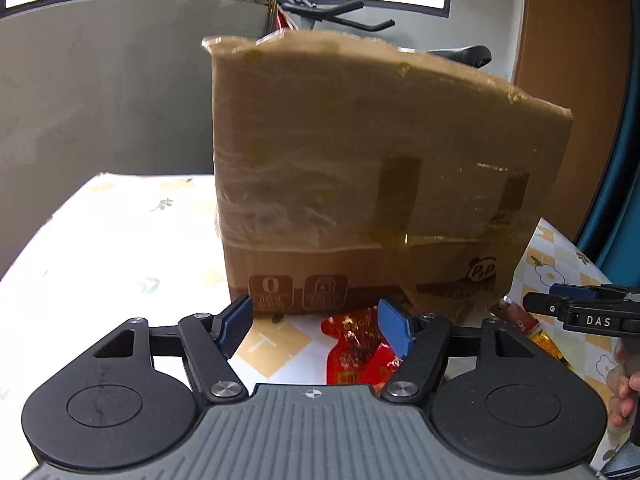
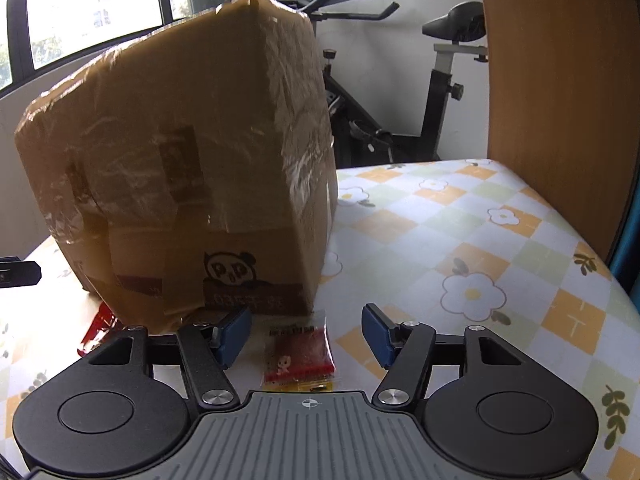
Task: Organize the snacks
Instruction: 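Move the left tool to the red meat packets while the right tool approaches a small packet, then grasp a red meat packet with the left tool while the right tool grasps the small red-and-yellow packet, then carry both packets over the box and open both tools to release them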
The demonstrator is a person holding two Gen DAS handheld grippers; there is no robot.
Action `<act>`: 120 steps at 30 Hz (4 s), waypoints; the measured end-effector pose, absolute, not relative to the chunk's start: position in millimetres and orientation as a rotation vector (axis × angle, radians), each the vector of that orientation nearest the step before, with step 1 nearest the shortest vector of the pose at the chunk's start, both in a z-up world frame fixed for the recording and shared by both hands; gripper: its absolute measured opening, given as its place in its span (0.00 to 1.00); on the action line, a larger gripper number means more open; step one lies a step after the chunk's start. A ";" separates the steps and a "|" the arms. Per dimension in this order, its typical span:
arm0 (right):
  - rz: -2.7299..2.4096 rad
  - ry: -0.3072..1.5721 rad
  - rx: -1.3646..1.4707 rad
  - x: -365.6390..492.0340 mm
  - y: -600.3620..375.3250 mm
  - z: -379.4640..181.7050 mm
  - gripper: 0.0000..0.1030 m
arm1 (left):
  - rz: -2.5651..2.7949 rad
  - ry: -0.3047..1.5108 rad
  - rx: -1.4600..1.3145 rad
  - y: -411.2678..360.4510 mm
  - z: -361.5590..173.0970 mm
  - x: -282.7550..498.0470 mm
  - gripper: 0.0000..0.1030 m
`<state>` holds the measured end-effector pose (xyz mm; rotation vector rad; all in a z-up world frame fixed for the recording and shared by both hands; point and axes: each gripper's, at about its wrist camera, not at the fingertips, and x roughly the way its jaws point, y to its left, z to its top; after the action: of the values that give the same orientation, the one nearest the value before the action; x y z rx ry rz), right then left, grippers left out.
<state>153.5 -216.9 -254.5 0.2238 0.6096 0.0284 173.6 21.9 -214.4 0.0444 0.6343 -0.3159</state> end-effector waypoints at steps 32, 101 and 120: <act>0.053 0.615 0.192 157.7 -207.5 -273.5 0.50 | -0.444 0.766 0.121 -21.8 -275.0 173.7 0.57; 0.050 0.459 0.131 103.3 -217.2 -195.1 0.39 | -0.284 0.456 -0.026 28.1 -187.2 111.5 0.44; 0.144 0.241 0.074 170.2 -217.4 -68.8 0.39 | -0.429 0.281 -0.009 -27.1 -72.9 192.8 0.47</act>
<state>170.2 -217.4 -68.8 0.0741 0.2407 0.1441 192.8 -27.1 -72.9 -0.0087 0.2811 -0.4290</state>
